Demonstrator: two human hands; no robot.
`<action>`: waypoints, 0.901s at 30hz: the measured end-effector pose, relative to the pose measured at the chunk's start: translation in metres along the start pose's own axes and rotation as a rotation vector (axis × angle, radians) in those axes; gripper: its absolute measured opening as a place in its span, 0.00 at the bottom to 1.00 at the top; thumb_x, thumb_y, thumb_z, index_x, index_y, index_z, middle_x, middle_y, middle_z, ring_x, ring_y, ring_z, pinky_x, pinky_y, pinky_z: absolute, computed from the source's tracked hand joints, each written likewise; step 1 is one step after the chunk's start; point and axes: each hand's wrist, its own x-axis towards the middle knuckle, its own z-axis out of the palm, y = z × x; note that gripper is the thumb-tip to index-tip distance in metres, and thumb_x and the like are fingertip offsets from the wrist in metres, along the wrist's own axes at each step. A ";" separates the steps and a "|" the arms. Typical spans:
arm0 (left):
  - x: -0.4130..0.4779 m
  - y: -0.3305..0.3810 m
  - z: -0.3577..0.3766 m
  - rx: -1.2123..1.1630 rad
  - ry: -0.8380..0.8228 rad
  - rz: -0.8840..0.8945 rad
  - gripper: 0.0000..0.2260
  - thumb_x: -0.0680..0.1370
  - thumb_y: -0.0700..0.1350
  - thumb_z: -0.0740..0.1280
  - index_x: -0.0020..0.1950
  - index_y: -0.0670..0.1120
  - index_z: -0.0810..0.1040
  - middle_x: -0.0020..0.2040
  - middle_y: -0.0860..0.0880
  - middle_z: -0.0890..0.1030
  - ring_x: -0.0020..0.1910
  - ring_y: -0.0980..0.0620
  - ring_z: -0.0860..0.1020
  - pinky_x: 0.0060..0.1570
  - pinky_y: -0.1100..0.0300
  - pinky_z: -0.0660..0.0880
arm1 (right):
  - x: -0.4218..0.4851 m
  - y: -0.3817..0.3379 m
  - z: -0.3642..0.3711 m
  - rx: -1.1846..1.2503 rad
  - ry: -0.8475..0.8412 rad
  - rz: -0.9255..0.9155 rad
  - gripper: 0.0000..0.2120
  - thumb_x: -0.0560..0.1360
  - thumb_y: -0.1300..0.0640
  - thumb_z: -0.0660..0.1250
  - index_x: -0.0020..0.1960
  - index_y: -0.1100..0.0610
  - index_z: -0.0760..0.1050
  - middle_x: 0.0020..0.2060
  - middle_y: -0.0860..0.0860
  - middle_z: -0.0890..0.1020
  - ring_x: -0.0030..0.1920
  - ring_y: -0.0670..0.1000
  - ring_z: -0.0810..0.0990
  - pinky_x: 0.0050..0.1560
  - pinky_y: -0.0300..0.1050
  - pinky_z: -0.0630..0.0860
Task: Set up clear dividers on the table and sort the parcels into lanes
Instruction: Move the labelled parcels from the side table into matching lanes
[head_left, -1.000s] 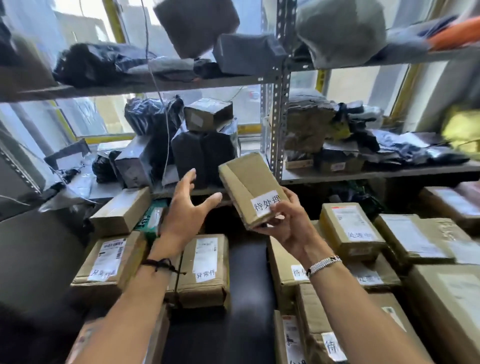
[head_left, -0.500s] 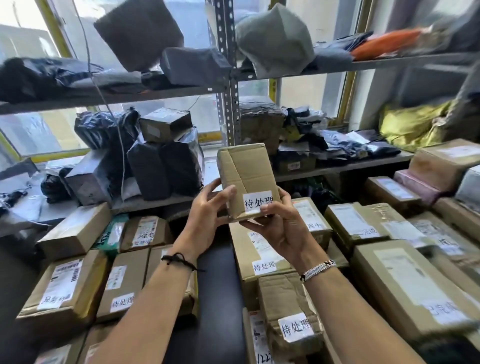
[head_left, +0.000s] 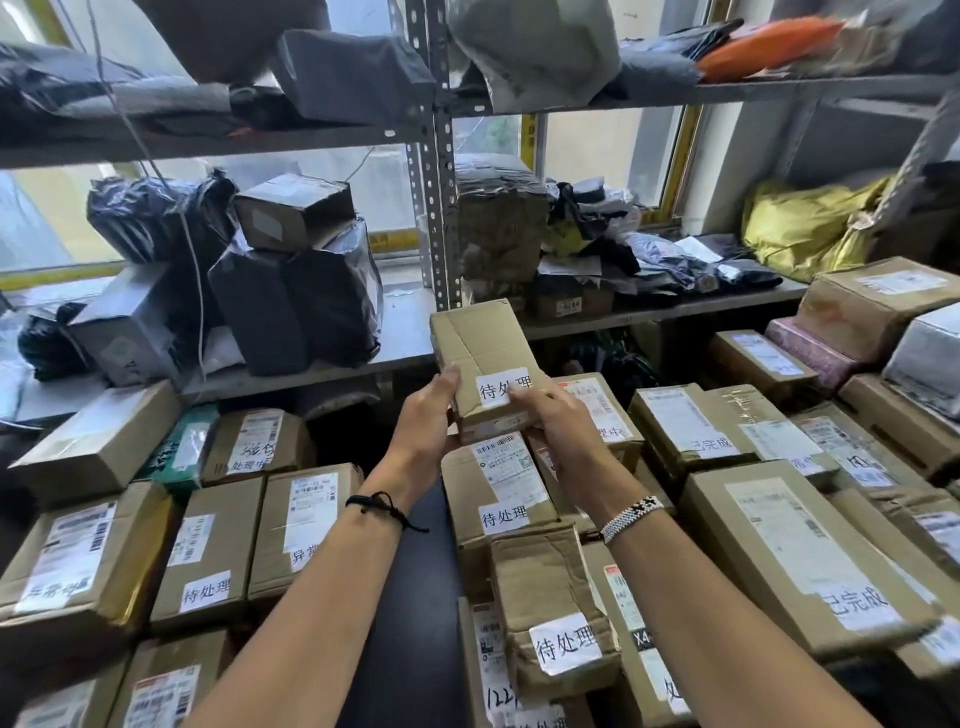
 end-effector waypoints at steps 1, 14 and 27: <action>0.004 -0.005 0.000 0.006 0.023 -0.012 0.20 0.87 0.55 0.58 0.66 0.42 0.81 0.56 0.43 0.88 0.56 0.42 0.86 0.45 0.53 0.84 | 0.003 0.004 0.001 -0.051 0.015 -0.010 0.09 0.80 0.52 0.71 0.58 0.53 0.82 0.50 0.54 0.89 0.49 0.55 0.88 0.46 0.48 0.84; 0.030 -0.094 -0.005 0.474 0.173 0.023 0.21 0.86 0.61 0.54 0.74 0.56 0.74 0.57 0.54 0.81 0.58 0.50 0.78 0.57 0.57 0.67 | 0.029 0.067 0.000 -0.513 0.161 0.075 0.23 0.75 0.32 0.65 0.64 0.44 0.80 0.55 0.43 0.86 0.57 0.50 0.84 0.63 0.58 0.80; 0.033 -0.080 -0.030 0.424 0.171 -0.019 0.14 0.77 0.70 0.56 0.54 0.74 0.80 0.46 0.73 0.83 0.48 0.77 0.78 0.45 0.76 0.69 | 0.036 0.047 0.023 -0.843 0.326 -0.175 0.39 0.79 0.40 0.69 0.83 0.52 0.58 0.80 0.50 0.67 0.79 0.53 0.66 0.75 0.53 0.66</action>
